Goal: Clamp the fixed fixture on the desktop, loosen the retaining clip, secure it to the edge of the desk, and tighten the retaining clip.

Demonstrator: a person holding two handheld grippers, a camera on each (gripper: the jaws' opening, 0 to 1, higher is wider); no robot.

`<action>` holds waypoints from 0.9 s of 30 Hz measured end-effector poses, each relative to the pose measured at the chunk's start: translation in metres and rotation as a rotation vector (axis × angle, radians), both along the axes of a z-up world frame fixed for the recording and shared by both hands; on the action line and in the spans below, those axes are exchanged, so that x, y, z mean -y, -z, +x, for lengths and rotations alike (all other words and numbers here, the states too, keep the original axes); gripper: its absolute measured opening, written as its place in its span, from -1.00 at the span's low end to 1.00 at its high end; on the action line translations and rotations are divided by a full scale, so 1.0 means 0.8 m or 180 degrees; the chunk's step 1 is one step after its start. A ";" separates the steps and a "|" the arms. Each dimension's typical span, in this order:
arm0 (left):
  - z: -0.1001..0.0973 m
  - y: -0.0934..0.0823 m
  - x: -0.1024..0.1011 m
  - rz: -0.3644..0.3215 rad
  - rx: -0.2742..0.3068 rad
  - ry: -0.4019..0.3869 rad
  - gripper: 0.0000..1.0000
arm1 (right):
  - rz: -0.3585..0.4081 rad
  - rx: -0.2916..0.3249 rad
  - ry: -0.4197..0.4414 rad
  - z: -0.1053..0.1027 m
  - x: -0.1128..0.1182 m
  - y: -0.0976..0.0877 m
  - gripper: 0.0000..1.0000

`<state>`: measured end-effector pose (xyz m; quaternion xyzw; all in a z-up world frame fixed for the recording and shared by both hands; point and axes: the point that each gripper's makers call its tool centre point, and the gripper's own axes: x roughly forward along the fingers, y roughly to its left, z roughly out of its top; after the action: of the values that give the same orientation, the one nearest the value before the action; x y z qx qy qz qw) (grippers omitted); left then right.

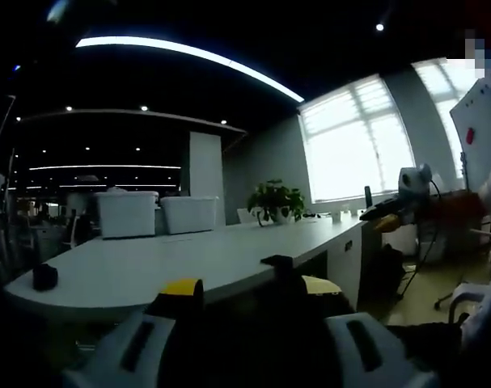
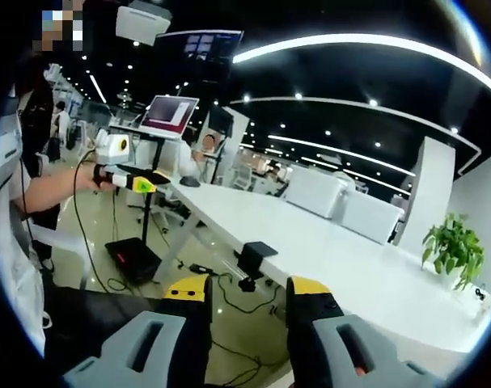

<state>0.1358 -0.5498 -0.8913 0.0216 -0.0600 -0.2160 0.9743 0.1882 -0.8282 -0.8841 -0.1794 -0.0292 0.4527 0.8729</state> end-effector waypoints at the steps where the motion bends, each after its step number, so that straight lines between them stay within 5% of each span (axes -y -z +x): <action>1: -0.001 -0.003 0.001 0.0007 0.0021 0.0001 -0.06 | 0.0029 -0.0019 0.0025 0.002 0.002 -0.002 -0.30; 18: -0.007 -0.022 0.004 -0.0064 0.0179 0.0013 -0.06 | 0.0132 0.0031 0.0193 0.003 0.018 -0.019 -0.35; 27: -0.006 -0.011 0.006 -0.0042 0.0110 0.0014 -0.06 | 0.0106 0.0019 0.0152 0.005 0.007 -0.014 -0.35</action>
<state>0.1307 -0.5545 -0.8827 0.0187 -0.0782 -0.2173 0.9728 0.1924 -0.8341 -0.8728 -0.1667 -0.0351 0.4306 0.8863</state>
